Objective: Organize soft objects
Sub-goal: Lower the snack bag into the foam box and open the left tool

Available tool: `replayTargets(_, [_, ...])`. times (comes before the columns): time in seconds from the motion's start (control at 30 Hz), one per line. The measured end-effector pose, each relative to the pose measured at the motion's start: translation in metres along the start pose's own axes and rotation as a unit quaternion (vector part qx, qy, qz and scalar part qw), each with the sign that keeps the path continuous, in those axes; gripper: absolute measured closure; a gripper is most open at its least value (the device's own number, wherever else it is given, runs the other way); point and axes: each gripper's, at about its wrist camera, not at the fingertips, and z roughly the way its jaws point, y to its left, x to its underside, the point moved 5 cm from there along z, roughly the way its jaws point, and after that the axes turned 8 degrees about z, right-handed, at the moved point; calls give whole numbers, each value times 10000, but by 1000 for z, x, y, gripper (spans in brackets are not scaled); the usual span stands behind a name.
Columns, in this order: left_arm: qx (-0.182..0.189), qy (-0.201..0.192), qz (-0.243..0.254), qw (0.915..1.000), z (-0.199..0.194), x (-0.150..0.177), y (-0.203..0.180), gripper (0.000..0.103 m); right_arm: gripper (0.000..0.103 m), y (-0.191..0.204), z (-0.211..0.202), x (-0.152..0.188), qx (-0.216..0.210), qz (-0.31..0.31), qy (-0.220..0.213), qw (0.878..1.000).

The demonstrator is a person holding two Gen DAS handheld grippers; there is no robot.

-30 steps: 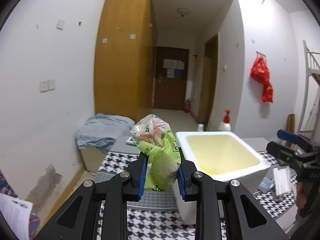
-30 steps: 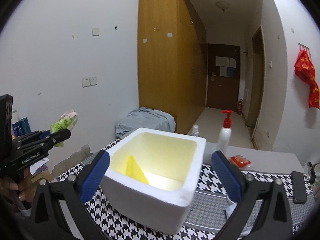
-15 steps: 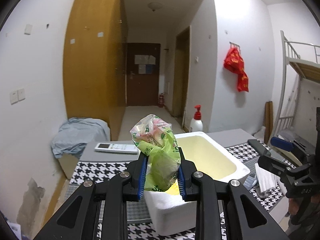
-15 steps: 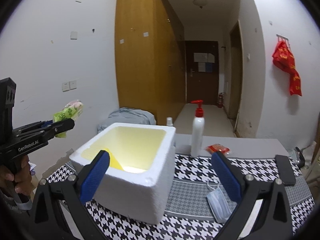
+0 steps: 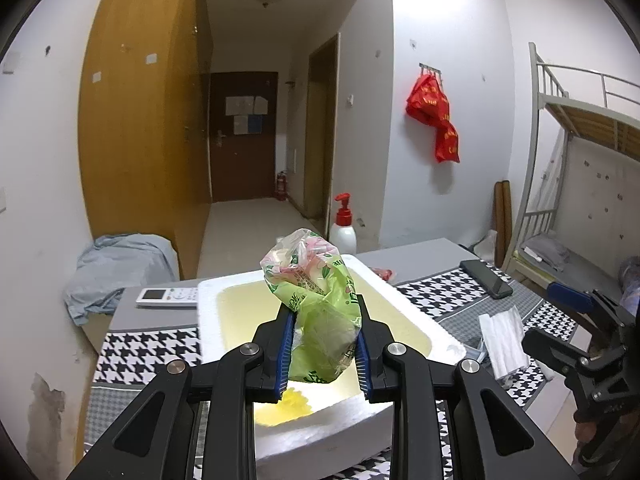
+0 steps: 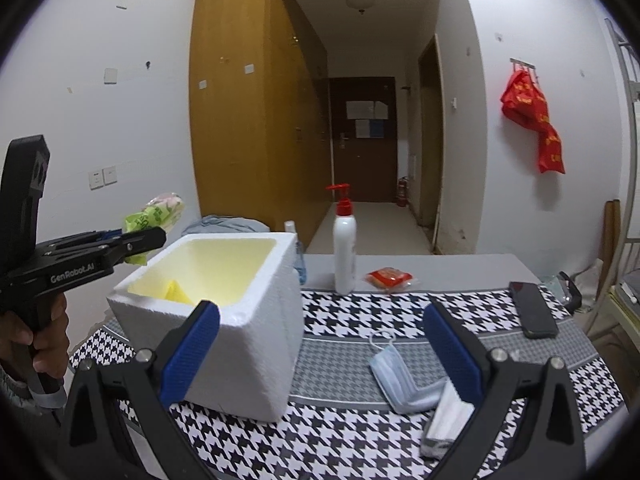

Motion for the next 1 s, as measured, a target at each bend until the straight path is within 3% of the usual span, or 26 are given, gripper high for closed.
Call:
replayTargets(0.43, [-28, 354, -70, 9993, 36, -3, -2, 71, 0, -31, -8, 10, 253, 283, 45, 9993])
replayTargets(0.53, [-144, 395, -74, 9991, 41, -3, -1, 53, 0, -38, -10, 11, 281, 331, 38, 9990])
replayTargets(0.6, [-253, 375, -117, 9989, 40, -3, 1, 34, 0, -42, -10, 12, 310, 360, 38, 9989])
replayTargets(0.7, [-370, 277, -100, 9989, 36, -4, 0, 18, 0, -49, -11, 13, 332, 441, 29, 9985])
replayTargets(0.77, [-382, 225, -112, 9990, 33, -3, 0, 11, 0, -54, -11, 15, 351, 502, 34, 9981])
replayTargets(1.0, [-301, -152, -319, 9989, 3, -8, -11, 4, 0, -60, -20, 16, 419, 522, 3, 9978])
